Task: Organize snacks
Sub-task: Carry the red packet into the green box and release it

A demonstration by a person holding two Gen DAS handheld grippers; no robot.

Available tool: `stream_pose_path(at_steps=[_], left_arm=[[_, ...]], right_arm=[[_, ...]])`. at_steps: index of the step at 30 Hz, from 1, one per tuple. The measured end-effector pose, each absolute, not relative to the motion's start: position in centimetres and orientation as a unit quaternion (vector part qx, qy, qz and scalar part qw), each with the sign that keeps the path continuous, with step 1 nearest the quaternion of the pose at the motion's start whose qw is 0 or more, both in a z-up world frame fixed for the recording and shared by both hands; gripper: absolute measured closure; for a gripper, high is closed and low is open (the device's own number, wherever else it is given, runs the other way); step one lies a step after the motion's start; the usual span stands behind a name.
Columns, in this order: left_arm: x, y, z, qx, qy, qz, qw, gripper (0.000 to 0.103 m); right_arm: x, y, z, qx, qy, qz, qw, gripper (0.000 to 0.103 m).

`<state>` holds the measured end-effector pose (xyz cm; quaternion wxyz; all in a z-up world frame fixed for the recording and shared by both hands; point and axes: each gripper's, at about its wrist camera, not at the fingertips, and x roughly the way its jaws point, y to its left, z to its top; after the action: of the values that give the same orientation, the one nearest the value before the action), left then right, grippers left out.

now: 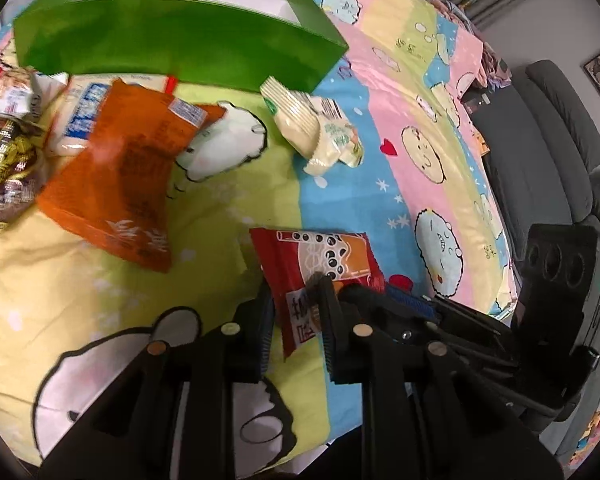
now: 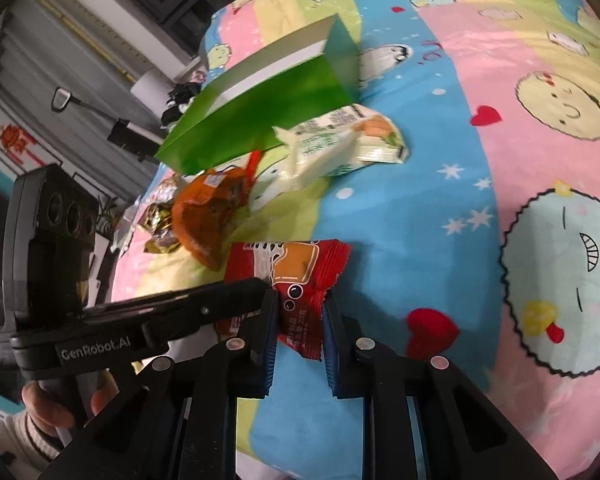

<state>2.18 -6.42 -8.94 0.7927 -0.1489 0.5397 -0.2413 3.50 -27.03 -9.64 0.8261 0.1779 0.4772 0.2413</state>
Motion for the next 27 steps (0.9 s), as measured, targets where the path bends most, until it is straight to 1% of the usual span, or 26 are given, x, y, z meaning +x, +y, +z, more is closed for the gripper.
stream_pose_path(at_steps=[3,12,22,27], left_arm=[[1.9,-5.6,-8.2,-0.154,0.526,-0.237,0.802,0.086],[2.6,-2.6,-6.2,-0.178,0.485,-0.232,0.824,0.083],[6.7,-0.7,-2.9,-0.177,0.439,-0.224,0.852,0.082],[10.2,0.6,-1.9,-0.189,0.433,-0.219,0.854,0.082]], right_arm=[[3.3,-26.0,-8.9,0.167,0.472,0.251,0.828,0.081],[4.4,-23.1,-5.9,0.133,0.443,0.274,0.843,0.081],[8.8,-20.3,-2.0,0.111,0.391,0.292,0.866,0.081],[12.1,-19.3,-0.9,0.113,0.375,0.300,0.870,0.081]])
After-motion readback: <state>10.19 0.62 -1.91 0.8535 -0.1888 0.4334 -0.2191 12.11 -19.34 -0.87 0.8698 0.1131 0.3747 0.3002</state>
